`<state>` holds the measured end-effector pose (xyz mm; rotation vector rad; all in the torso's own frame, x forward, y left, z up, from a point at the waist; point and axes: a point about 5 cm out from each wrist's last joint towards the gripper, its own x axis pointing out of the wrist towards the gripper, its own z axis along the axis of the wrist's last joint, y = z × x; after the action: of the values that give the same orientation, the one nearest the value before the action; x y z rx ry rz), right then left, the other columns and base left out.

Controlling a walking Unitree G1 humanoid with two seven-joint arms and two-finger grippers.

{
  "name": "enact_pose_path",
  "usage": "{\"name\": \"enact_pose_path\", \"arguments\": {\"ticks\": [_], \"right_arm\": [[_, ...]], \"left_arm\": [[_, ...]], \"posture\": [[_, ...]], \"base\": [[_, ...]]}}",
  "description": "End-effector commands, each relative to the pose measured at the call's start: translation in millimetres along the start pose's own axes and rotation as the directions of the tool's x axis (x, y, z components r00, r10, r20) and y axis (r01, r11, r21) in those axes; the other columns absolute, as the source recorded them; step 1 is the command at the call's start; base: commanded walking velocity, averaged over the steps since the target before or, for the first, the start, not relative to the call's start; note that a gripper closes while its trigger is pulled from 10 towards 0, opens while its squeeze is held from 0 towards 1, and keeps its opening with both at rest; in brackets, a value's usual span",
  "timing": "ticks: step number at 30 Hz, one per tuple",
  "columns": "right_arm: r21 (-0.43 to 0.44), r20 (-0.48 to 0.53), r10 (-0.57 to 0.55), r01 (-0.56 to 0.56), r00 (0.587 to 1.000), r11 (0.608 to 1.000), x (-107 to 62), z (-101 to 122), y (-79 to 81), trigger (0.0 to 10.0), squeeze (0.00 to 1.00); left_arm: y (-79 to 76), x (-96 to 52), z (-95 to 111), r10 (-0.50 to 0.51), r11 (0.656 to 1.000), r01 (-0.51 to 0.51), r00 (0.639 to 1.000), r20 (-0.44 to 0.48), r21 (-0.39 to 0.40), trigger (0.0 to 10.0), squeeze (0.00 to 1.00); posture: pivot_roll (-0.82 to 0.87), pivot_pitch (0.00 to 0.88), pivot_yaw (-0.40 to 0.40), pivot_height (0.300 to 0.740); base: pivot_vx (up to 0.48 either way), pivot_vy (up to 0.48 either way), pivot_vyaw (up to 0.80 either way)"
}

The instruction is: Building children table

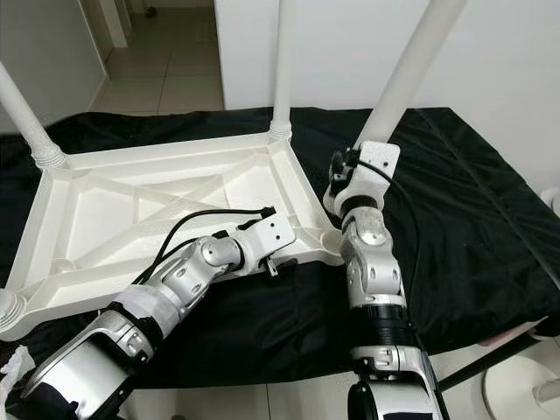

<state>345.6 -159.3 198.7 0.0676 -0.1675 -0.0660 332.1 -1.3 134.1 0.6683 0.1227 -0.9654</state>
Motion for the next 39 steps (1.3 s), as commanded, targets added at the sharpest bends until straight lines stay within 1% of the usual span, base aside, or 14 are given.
{"name": "enact_pose_path", "arguments": {"ticks": [1, 4, 5, 6, 8, 11, 18, 21, 27, 28, 29, 30, 32, 39], "right_arm": [[-0.011, 0.007, 0.010, -0.010, 1.000, 1.000, -0.4, 2.9, 0.5, 10.0, 0.00], [-0.022, -0.025, 0.025, -0.026, 0.999, 0.999, -6.5, -5.2, -1.9, 10.0, 0.00], [-0.029, -0.039, 0.030, -0.031, 0.999, 0.999, -10.9, -9.6, -4.9, 10.0, 0.00], [-0.029, -0.039, 0.030, -0.031, 0.999, 0.999, -10.9, -9.6, -4.9, 10.0, 0.00], [-0.041, -0.058, 0.026, -0.029, 0.998, 0.999, -18.0, -15.6, -11.6, 10.0, 0.00], [-0.048, -0.067, 0.016, -0.019, 0.998, 0.999, -22.0, -18.2, -16.7, 10.0, 0.00], [-0.050, -0.068, 0.001, -0.005, 0.998, 0.999, -33.2, -21.9, -28.0, 10.0, 0.00], [-0.072, -0.088, 0.011, -0.018, 0.996, 0.997, -42.1, -30.5, -36.4, 10.0, 0.00], [-0.080, -0.095, 0.066, -0.074, 0.993, 0.994, -48.6, -39.1, -36.8, 10.0, 0.00], [-0.076, -0.092, 0.092, -0.099, 0.992, 0.992, -48.7, -41.6, -36.0, 10.0, 0.00], [-0.076, -0.092, 0.092, -0.099, 0.992, 0.992, -48.7, -41.6, -36.0, 10.0, 0.00], [-0.079, -0.093, 0.106, -0.113, 0.990, 0.990, -47.4, -44.0, -35.9, 10.0, 0.00], [-0.080, -0.096, 0.108, -0.115, 0.990, 0.990, -46.5, -45.2, -36.1, 10.0, 0.00], [-0.075, -0.085, 0.126, -0.132, 0.988, 0.988, -36.1, -42.3, -35.1, 10.0, 0.00]], "left_arm": [[14.3, -2.1, -3.8, 0.226, 0.974, -0.226, 0.974, -0.021, 0.004, 10.0, 0.00], [12.2, -5.6, 8.1, 0.175, 0.984, -0.172, 0.983, 0.055, -0.052, 10.0, 0.00], [10.8, -10.5, 17.4, 0.137, 0.989, -0.127, 0.982, 0.130, -0.082, 10.0, 0.00], [10.8, -10.5, 17.4, 0.137, 0.989, -0.127, 0.982, 0.130, -0.082, 10.0, 0.00], [8.2, -21.9, 31.1, 0.076, 0.993, -0.049, 0.965, 0.250, -0.110, 10.0, 0.00], [6.1, -29.8, 36.5, 0.039, 0.994, -0.006, 0.951, 0.308, -0.107, 10.0, 0.00], [4.6, -43.8, 35.6, -0.002, 0.989, 0.052, 0.939, 0.344, -0.138, 10.0, 0.00], [6.4, -50.7, 34.5, -0.037, 0.967, 0.116, 0.945, 0.325, -0.229, 10.0, 0.00], [2.6, -61.4, 40.9, -0.084, 0.941, 0.191, 0.931, 0.354, -0.280, 10.0, 0.00], [-2.5, -65.1, 41.8, -0.128, 0.925, 0.243, 0.923, 0.362, -0.293, 10.0, 0.00], [-2.5, -65.1, 41.8, -0.128, 0.925, 0.243, 0.923, 0.362, -0.293, 10.0, 0.00], [-11.0, -70.9, 42.6, -0.211, 0.898, 0.335, 0.896, 0.390, -0.285, 10.0, 0.00], [-15.7, -74.1, 43.1, -0.258, 0.886, 0.380, 0.880, 0.399, -0.266, 10.0, 0.00], [-21.9, -78.8, 44.4, -0.285, 0.893, 0.390, 0.876, 0.389, -0.224, 10.0, 0.00]], "posture": [[-0.06, 0.006, 0.015, 0.740], [-0.06, 0.007, 0.013, 0.740], [-0.06, 0.009, 0.015, 0.740], [-0.06, 0.009, 0.015, 0.740], [-0.05, 0.010, 0.013, 0.740], [-0.05, 0.009, 0.015, 0.740], [-0.06, 0.005, 0.017, 0.740], [-0.06, 0.002, 0.020, 0.740], [-0.06, 0.000, 0.020, 0.740], [-0.06, 0.000, 0.020, 0.740], [-0.06, 0.000, 0.020, 0.740], [-0.06, 0.000, 0.020, 0.740], [-0.06, 0.000, 0.019, 0.740], [-0.05, 0.000, 0.011, 0.740]], "base": [[0.000, 0.000, 0.00], [0.000, 0.000, 0.00], [0.000, 0.000, 0.00], [0.000, 0.000, 0.00], [0.000, 0.000, 0.00], [0.000, 0.000, 0.00], [0.000, 0.000, 0.00], [0.000, 0.000, 0.00], [0.000, 0.000, 0.00], [0.000, 0.000, 0.00], [0.000, 0.000, 0.00], [0.000, 0.000, 0.00], [0.000, 0.000, 0.00], [0.000, 0.000, 0.00]]}}
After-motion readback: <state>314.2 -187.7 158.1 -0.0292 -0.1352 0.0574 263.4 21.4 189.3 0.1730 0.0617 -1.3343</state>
